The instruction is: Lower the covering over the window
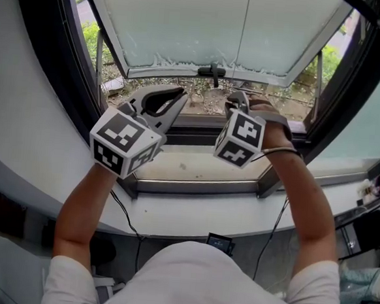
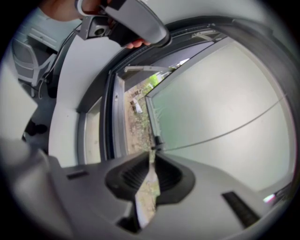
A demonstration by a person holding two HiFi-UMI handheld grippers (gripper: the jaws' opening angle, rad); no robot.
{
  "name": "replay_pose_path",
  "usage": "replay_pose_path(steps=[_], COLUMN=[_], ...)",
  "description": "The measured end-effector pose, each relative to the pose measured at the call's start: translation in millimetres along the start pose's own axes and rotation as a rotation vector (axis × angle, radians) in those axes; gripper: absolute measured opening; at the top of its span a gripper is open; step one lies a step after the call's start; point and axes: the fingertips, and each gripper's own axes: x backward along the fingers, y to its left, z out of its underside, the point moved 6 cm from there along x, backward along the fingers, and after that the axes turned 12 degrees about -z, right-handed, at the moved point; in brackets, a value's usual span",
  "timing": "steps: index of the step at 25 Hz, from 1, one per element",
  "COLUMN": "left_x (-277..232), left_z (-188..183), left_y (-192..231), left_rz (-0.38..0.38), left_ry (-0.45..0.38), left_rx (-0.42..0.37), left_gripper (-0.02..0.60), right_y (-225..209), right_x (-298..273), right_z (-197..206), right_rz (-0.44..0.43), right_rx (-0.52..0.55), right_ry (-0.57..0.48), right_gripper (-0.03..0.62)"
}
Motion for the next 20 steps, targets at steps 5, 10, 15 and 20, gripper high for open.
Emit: replay_pose_path(steps=[5, 10, 15, 20], left_x=[1, 1, 1, 2], left_z=[-1, -4, -7, -7], left_y=[1, 5, 9, 9], left_rz=[-0.007, -0.025, -0.047, -0.061], left_ry=[-0.003, -0.006, -0.009, -0.015], left_rx=[-0.015, -0.048, -0.083, -0.106], left_gripper=[0.032, 0.032, 0.034, 0.035], right_y=[28, 37, 46, 57], right_x=[-11, -17, -21, -27], right_z=[5, 6, 5, 10], right_rz=[-0.052, -0.074, -0.087, -0.120], right_rx=[0.020, 0.008, 0.018, -0.004], right_ry=[0.016, 0.016, 0.022, 0.023], right_gripper=[0.049, 0.049, 0.049, 0.049])
